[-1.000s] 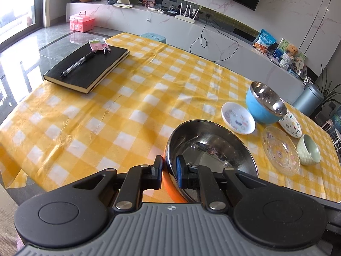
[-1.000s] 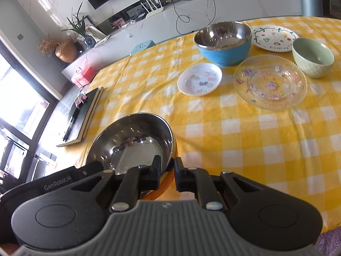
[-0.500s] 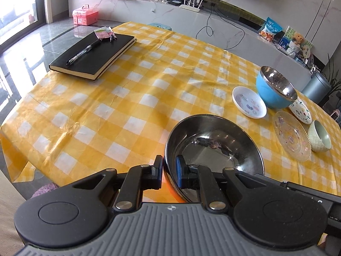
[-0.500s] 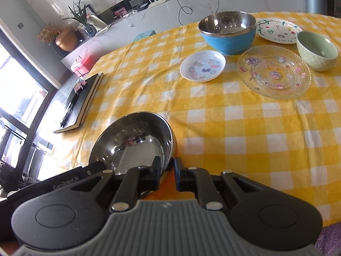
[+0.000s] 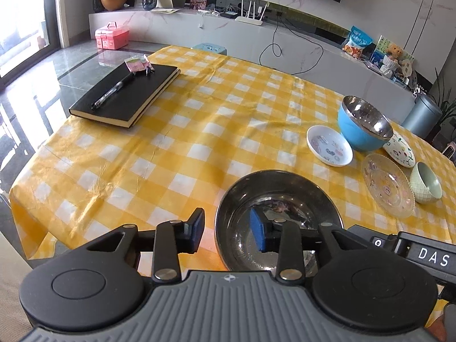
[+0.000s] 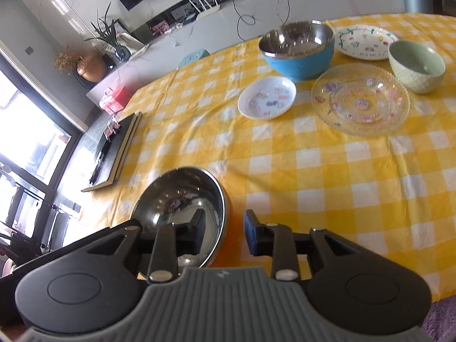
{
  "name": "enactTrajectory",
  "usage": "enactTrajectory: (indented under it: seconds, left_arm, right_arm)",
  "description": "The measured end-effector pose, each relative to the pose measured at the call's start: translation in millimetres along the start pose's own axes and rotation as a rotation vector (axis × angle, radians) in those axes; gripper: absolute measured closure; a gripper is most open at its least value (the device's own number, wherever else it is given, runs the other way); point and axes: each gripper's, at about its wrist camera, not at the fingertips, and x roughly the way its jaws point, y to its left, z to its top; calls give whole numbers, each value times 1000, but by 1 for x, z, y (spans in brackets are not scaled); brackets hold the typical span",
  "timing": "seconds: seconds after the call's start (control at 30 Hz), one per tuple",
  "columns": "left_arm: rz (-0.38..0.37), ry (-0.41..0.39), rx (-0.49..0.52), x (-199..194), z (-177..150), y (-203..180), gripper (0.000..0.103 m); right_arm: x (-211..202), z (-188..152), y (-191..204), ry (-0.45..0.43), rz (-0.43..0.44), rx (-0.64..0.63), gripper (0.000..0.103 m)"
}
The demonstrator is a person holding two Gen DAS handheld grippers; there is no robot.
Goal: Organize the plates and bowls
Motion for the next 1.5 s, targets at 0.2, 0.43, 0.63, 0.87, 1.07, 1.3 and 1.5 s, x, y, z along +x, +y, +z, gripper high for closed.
enactTrajectory:
  seconds: [0.2,0.43,0.63,0.87,1.07,1.3,1.5]
  left_arm:
    - [-18,-43,46,-8,14,-15,55]
    - [-91,-32,143,-1,30,-55,50]
    - [-139,-13,225,10,43,-90,45]
    - [-183,35,308,34,63,-126,37]
    - [-169,21,358,53,86,-149,37]
    - [-208,14,259,88,124,-163,37]
    - [-154,24,279,126,141,-174,37]
  right_arm:
    - [-18,14,-9,-113,-40,-24,63]
    - [-28,36,-35,-179,-108,-13,49]
    - [-25,57,-57,-182,-199,0,41]
    - [-17,91,-81,-177,-226,37,40]
    - [-9,127,-102,-196,-250,76,40]
    - [16,164,-109,-219,-239,129,43]
    - [52,182,-107,-190,-250,147,48]
